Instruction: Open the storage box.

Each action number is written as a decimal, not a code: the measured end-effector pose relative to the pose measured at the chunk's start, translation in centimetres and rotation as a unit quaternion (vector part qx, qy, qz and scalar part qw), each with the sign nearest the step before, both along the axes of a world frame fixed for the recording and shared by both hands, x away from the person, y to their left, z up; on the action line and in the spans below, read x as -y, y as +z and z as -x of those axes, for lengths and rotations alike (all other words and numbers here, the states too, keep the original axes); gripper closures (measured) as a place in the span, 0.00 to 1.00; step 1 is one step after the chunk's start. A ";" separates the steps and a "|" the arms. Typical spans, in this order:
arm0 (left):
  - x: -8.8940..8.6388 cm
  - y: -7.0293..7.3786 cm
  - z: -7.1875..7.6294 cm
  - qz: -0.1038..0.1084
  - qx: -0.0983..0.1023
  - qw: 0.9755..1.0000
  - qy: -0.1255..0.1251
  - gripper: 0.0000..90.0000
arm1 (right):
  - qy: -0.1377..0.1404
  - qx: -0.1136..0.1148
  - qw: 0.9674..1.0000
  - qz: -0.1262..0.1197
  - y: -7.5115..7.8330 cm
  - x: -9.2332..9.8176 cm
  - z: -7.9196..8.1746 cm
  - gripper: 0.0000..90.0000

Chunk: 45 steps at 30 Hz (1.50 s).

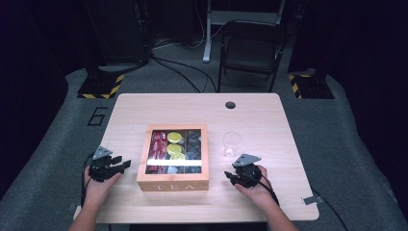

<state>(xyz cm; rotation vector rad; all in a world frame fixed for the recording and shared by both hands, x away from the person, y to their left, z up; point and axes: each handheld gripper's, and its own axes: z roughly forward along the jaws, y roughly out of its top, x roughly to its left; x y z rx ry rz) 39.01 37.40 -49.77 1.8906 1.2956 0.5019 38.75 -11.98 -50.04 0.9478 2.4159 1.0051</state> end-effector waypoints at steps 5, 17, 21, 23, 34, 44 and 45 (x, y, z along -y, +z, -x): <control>0.2 0.2 0.2 0.004 0.003 1.000 -0.006 0.59 | -0.001 -0.007 1.000 -0.012 0.4 0.1 0.1 0.62; 0.9 1.0 0.8 -0.009 0.000 1.000 -0.029 0.63 | 0.015 -0.013 1.000 0.005 0.9 -0.2 0.5 0.70; 1.0 1.2 1.0 -0.012 0.004 0.999 -0.033 0.64 | 0.017 -0.020 1.000 -0.006 1.1 -0.1 0.5 0.73; 1.1 1.3 1.0 -0.013 0.006 0.999 -0.032 0.65 | 0.018 -0.023 1.000 -0.010 1.2 -0.1 0.5 0.74; 1.1 1.6 1.3 -0.008 0.007 1.000 -0.028 0.69 | 0.023 -0.026 0.999 -0.020 1.7 0.0 0.7 0.76; 1.1 2.0 1.6 0.002 0.010 1.000 -0.027 0.70 | 0.018 -0.028 0.999 -0.034 2.3 0.3 0.7 0.77; 1.0 2.1 1.6 0.000 0.005 1.000 -0.031 0.70 | 0.017 -0.029 0.999 -0.035 2.3 0.3 0.7 0.78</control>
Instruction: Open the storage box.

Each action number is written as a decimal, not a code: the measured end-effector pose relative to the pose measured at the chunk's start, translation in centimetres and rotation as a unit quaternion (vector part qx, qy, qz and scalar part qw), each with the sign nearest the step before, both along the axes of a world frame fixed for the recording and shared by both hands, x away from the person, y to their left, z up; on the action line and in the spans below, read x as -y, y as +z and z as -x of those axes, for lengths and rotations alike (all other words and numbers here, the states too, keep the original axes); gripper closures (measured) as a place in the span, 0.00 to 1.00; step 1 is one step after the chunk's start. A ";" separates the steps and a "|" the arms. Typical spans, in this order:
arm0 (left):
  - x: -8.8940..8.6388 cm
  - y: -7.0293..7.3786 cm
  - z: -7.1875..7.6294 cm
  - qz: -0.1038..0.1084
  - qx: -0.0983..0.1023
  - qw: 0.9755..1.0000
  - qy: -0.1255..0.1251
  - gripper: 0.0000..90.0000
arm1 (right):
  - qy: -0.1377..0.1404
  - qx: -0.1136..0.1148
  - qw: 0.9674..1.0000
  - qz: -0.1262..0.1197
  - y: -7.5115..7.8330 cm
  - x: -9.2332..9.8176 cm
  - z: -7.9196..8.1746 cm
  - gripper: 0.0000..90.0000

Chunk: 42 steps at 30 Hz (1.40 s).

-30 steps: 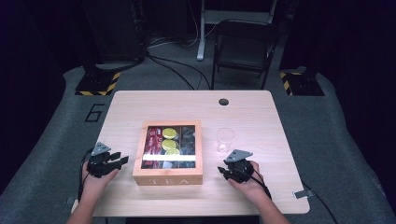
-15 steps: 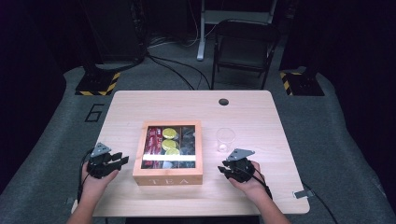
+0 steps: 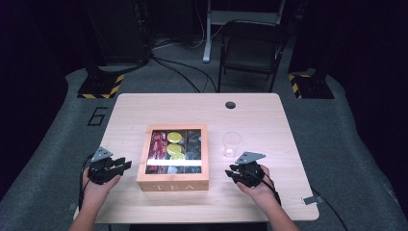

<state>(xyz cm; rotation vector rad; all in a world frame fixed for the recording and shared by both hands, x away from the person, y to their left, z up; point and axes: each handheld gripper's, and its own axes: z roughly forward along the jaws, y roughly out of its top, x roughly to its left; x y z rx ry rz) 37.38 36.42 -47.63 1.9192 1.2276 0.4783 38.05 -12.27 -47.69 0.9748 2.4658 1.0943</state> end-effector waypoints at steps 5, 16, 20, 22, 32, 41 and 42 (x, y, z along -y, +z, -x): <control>0.0 0.5 0.3 0.006 0.009 1.000 0.006 0.72 | 0.006 0.005 1.000 0.006 0.3 0.1 0.1 0.82; 0.2 1.5 0.8 0.022 0.012 1.000 -0.008 0.78 | 0.019 -0.001 1.000 -0.015 2.5 -0.4 0.5 0.87; 0.5 1.7 0.9 0.019 0.019 1.000 -0.013 0.79 | 0.030 0.004 0.999 -0.018 3.8 -0.9 0.7 0.89; 0.6 1.7 0.9 0.019 0.023 0.999 -0.014 0.79 | 0.033 0.008 0.999 -0.025 4.1 -1.3 0.9 0.90; 0.4 1.8 1.0 0.032 0.022 0.999 -0.015 0.81 | 0.056 0.018 0.998 -0.036 4.3 -2.8 2.7 0.92; 0.3 1.7 0.9 0.026 0.017 0.999 -0.014 0.82 | 0.071 0.003 0.997 -0.037 2.7 -3.2 3.3 0.93; 0.3 1.7 0.9 0.025 0.018 0.999 -0.013 0.82 | 0.075 0.006 0.997 -0.036 2.6 -3.3 3.3 0.93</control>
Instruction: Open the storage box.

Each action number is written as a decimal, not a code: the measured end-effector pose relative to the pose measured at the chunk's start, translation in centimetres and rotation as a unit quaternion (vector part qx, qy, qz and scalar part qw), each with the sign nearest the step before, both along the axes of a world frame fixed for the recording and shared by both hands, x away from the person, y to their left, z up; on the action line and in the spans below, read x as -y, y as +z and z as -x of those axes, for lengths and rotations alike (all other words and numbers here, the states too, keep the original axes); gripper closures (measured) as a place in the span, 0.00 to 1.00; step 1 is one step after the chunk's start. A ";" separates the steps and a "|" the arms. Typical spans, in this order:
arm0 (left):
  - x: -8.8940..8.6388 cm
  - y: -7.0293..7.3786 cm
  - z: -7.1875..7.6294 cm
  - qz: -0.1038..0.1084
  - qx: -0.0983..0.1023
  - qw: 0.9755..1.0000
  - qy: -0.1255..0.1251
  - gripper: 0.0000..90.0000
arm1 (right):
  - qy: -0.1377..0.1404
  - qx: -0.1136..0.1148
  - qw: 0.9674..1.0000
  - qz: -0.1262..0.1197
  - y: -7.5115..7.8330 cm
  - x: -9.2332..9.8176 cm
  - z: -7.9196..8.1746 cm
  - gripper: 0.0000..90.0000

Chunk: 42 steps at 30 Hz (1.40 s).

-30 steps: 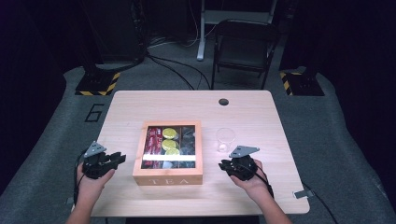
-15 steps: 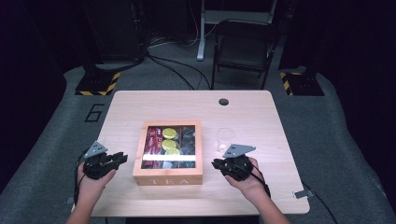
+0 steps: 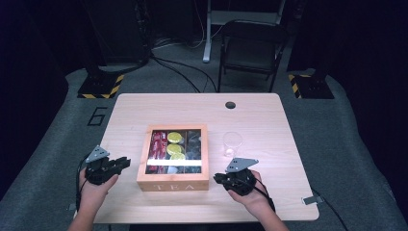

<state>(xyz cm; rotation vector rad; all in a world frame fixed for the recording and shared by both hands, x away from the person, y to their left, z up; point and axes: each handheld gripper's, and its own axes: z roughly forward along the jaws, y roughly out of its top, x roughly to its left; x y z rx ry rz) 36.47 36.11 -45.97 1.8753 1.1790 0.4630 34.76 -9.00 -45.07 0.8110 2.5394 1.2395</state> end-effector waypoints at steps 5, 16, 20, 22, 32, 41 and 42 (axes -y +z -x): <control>0.1 -0.1 -0.1 -0.003 -0.003 1.000 -0.004 0.83 | 0.012 -0.008 1.000 0.007 -0.4 -0.3 0.1 0.97; 0.0 -0.2 -0.1 -0.002 0.000 1.000 -0.003 0.79 | 0.026 -0.024 0.999 0.015 -1.0 -1.1 0.3 0.98; 0.1 -0.3 -0.1 -0.002 0.005 1.000 -0.003 0.74 | 0.027 -0.027 0.999 0.015 -1.0 -1.2 0.3 0.98; 0.1 -0.3 -0.1 -0.007 0.001 1.000 -0.006 0.73 | 0.026 -0.026 0.999 0.014 -1.1 -1.2 0.3 0.98; 0.2 -0.4 -0.1 -0.007 0.004 1.000 -0.001 0.70 | 0.028 -0.023 0.999 0.018 -1.3 -1.4 0.2 0.98; 0.1 -0.4 0.0 -0.008 0.003 1.000 -0.004 0.69 | 0.025 -0.019 0.999 0.021 -1.4 -1.7 0.2 0.99; 0.1 -0.4 0.1 -0.009 0.003 1.000 -0.005 0.69 | 0.024 -0.018 0.999 0.020 -1.5 -1.7 0.2 0.99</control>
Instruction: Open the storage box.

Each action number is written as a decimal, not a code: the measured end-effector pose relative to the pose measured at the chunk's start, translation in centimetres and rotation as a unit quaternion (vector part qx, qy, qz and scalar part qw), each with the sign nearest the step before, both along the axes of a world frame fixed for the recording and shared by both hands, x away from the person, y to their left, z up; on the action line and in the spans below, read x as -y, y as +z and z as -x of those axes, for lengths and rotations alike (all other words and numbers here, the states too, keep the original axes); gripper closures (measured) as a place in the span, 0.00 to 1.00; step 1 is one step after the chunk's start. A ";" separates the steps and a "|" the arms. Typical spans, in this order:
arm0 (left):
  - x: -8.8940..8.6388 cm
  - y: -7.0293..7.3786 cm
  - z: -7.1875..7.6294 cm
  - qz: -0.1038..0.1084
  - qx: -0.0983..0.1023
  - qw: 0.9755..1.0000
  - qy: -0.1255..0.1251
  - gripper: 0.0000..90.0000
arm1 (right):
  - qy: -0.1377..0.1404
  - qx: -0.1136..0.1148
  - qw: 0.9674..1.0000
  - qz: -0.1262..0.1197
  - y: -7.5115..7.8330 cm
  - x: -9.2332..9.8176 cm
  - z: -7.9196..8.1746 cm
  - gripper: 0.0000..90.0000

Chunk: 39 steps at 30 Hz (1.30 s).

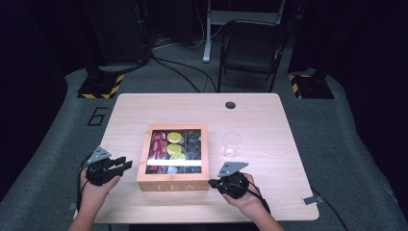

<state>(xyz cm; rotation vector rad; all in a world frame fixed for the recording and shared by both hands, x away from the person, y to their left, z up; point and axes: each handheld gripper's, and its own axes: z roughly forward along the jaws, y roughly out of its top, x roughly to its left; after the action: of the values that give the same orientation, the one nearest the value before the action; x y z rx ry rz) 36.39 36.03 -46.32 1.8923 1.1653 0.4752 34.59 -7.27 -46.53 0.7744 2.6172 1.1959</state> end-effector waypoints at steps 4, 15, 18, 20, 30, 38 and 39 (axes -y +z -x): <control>0.0 0.0 0.2 0.002 0.008 1.000 -0.003 0.67 | 0.007 -0.002 1.000 0.002 0.0 0.1 -0.1 0.99; -0.1 -0.1 0.8 -0.016 0.010 1.000 -0.004 0.61 | 0.003 -0.007 1.000 -0.009 0.3 -0.1 -0.3 0.99; -0.3 -0.1 1.1 -0.017 0.013 1.000 -0.001 0.61 | 0.010 -0.005 1.000 -0.013 0.5 -0.1 -0.5 0.99; -0.3 -0.1 1.3 -0.016 0.017 1.000 0.003 0.60 | 0.009 -0.007 1.000 -0.019 0.6 -0.3 -0.7 1.00; 0.0 0.2 2.9 -0.018 0.030 0.999 0.000 0.56 | 0.020 -0.004 0.999 -0.037 1.3 -0.7 -1.4 1.00; 1.5 0.4 3.9 -0.038 0.048 0.997 -0.036 0.51 | 0.020 0.001 0.999 -0.051 1.8 -0.7 -1.6 1.00; 1.7 0.4 4.0 -0.038 0.053 0.997 -0.036 0.49 | 0.019 0.000 0.998 -0.052 1.9 -0.8 -1.6 1.00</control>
<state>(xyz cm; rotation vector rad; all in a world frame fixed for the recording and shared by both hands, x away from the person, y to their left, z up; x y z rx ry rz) 32.42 34.30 -45.92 1.9434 1.0194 0.5797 36.18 -6.51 -44.66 0.7447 2.5979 1.3527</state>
